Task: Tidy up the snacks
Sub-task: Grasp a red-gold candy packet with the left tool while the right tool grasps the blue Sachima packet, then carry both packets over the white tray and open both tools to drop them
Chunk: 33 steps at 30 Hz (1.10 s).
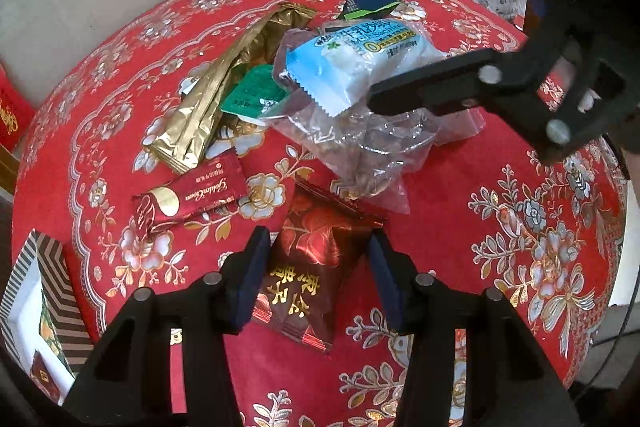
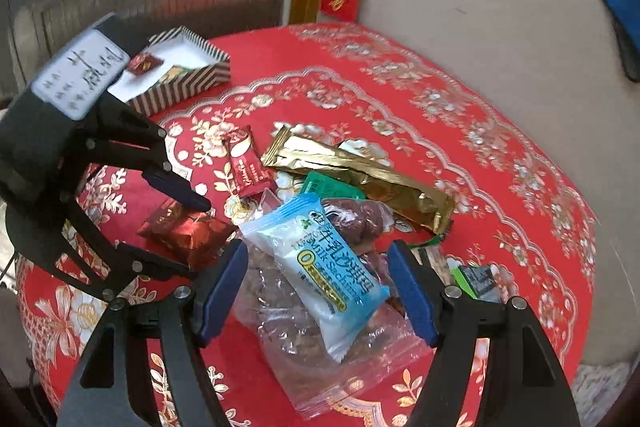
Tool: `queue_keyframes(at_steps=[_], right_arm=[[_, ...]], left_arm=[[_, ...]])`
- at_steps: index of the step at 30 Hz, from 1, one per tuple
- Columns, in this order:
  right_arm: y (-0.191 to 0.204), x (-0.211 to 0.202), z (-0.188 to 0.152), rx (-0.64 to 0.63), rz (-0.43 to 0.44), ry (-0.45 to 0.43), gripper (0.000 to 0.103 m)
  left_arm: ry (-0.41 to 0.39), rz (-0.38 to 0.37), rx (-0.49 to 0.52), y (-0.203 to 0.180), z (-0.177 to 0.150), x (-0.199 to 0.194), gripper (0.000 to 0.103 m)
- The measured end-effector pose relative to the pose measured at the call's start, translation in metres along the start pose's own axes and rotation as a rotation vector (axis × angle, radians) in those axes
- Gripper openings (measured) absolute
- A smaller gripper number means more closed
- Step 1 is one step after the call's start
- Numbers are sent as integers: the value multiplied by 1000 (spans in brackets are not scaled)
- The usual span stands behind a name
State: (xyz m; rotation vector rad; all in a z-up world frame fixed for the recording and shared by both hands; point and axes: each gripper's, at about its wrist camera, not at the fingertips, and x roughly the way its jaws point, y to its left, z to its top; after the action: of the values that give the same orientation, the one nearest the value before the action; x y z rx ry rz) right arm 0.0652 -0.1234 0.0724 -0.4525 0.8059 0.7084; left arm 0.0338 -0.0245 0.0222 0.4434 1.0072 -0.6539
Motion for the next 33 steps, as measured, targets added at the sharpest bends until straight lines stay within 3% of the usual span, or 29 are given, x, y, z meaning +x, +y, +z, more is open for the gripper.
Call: queue_keyframes(at_steps=[3, 4, 5, 8, 20, 28, 33], right_arm=[[-3, 10, 1, -1, 37, 47, 72], [-4, 14, 0, 8, 50, 61, 64], [-4, 16, -2, 12, 60, 74, 44], [-6, 8, -9, 83, 82, 35, 35], [19, -42, -39, 298, -47, -121, 34], [45, -47, -42, 345, -30, -155, 34], [64, -42, -30, 322, -3, -159, 34]], left_arm=[[0, -3, -5, -1, -1, -1, 52], [-2, -2, -9, -1, -2, -1, 52], [-3, -2, -14, -1, -2, -2, 52], [-6, 2, -28, -2, -4, -3, 52], [-74, 36, -238, 1, -16, -21, 50], [-120, 89, -273, -1, -35, -49, 49], [-147, 162, -302, 8, -48, -68, 49]])
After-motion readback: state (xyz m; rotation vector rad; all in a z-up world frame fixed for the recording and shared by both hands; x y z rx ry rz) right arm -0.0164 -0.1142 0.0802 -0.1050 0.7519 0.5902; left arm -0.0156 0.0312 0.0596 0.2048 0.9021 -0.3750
